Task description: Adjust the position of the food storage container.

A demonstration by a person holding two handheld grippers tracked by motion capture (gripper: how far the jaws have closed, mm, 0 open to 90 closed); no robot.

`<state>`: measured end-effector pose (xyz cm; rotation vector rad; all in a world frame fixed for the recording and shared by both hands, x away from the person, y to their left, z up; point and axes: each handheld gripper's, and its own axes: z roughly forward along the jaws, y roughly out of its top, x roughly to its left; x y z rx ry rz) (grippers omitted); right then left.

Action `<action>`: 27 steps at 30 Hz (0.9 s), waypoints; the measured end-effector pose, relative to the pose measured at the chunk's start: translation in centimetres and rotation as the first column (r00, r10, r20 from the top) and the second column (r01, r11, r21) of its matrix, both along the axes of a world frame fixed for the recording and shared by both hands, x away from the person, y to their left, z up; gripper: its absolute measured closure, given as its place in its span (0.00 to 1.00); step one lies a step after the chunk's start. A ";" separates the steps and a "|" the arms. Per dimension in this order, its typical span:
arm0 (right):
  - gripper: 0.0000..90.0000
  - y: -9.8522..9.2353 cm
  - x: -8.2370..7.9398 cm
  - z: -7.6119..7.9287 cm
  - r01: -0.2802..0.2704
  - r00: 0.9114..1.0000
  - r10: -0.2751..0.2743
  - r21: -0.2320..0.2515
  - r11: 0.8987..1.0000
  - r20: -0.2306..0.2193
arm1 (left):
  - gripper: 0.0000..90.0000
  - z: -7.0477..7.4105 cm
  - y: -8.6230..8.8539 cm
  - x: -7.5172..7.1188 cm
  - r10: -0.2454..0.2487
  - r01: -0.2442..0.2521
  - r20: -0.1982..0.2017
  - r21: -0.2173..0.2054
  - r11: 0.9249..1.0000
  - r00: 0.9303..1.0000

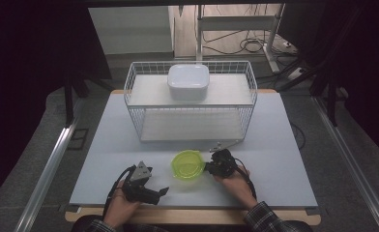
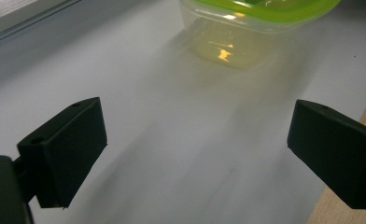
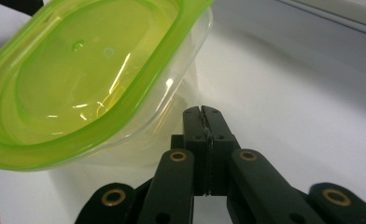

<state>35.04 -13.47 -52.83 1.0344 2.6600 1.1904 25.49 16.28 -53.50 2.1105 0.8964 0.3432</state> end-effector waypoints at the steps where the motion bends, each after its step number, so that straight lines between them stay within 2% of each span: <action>1: 1.00 0.2 -0.1 0.0 -0.003 1.000 0.003 -0.006 1.000 0.001 | 0.05 0.0 0.0 0.0 0.000 0.000 -0.001 -0.002 1.000 1.000; 4: 0.98 0.2 -0.1 0.1 -0.004 1.000 0.005 -0.031 1.000 0.028 | 0.05 0.0 0.1 0.0 0.001 -0.001 0.000 -0.003 1.000 1.000; 7: 0.94 -0.6 0.0 0.6 0.016 0.999 -0.015 -0.030 0.999 0.046 | 0.05 0.1 0.2 0.0 0.007 -0.007 -0.003 -0.011 1.000 1.000; 12: 0.83 -2.1 -0.3 1.7 0.055 0.991 -0.048 -0.054 0.997 0.122 | 0.06 0.4 0.4 -0.1 0.014 -0.014 -0.012 -0.012 1.000 1.000; 15: 0.75 -2.9 -0.7 2.3 0.070 0.987 -0.062 -0.051 0.996 0.149 | 0.06 0.6 0.6 -0.1 0.020 -0.020 -0.016 -0.009 1.000 1.000; 19: 0.64 -4.0 -1.2 2.9 0.074 0.980 -0.061 -0.060 0.995 0.188 | 0.07 1.3 0.7 -0.6 0.021 -0.021 0.018 -0.004 1.000 1.000; 22: 0.56 -4.6 -1.6 3.3 0.087 0.978 -0.078 -0.042 0.995 0.191 | 0.07 1.7 0.7 -0.9 0.022 -0.023 0.043 0.014 1.000 0.999; 27: 0.42 -5.2 -2.0 3.7 0.080 0.976 -0.076 -0.013 0.997 0.202 | 0.07 2.0 0.8 -1.3 0.025 -0.027 0.056 0.028 0.999 0.998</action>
